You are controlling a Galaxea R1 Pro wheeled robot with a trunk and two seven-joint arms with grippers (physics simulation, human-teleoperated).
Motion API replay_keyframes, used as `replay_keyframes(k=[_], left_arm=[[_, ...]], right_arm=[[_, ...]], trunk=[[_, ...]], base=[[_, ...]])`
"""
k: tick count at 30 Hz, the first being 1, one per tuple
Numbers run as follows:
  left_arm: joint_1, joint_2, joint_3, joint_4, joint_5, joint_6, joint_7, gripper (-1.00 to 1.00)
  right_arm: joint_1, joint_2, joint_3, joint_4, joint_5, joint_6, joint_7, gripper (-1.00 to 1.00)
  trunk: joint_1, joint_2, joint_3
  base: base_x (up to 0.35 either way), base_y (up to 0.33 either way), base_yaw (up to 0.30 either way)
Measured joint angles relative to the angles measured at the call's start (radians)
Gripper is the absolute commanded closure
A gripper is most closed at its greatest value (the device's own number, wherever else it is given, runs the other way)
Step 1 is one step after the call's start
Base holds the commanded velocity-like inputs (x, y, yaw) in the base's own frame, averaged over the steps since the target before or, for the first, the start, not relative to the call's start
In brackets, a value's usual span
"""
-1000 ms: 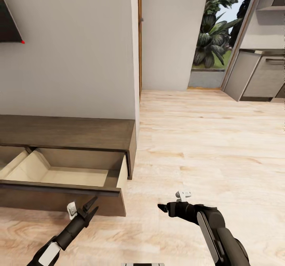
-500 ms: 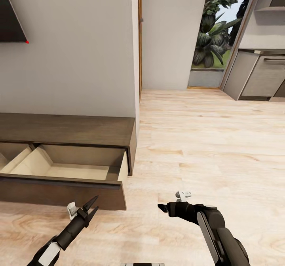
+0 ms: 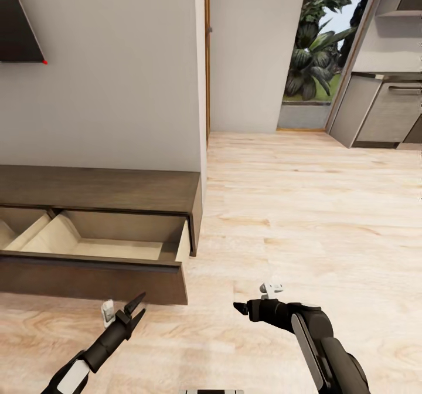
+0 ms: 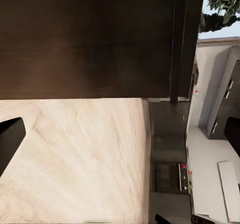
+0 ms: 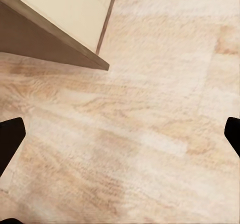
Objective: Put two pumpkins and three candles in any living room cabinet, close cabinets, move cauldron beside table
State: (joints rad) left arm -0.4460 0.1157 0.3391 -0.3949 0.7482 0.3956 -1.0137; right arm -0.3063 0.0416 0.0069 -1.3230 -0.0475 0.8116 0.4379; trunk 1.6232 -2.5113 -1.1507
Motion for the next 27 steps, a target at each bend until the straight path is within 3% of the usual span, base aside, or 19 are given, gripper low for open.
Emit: replay_keyframes(k=[12, 17, 27], left_arm=[[0.002, 0.013, -0.001, -0.001, -0.006, 0.000, 0.002, -1.00], [0.002, 0.044, -0.003, -0.001, -0.007, 0.001, -0.001, -1.00], [0.003, 0.104, -0.008, -0.001, -0.009, 0.002, -0.002, -1.00]], right_arm=[[0.000, 0.000, -0.001, 0.000, 0.002, 0.010, -0.004, -1.00], [0.000, 0.000, -0.001, 0.000, 0.003, 0.012, -0.008, -1.00], [0.000, 0.000, -0.002, 0.006, 0.004, 0.012, -0.011, -1.00]], trunk=[[0.000, 0.000, 0.000], [0.000, 0.000, 0.000], [-0.005, 0.002, 0.039]], base=[[-0.009, 0.000, 0.000], [0.000, 0.000, 0.000], [0.000, 0.000, 0.000]])
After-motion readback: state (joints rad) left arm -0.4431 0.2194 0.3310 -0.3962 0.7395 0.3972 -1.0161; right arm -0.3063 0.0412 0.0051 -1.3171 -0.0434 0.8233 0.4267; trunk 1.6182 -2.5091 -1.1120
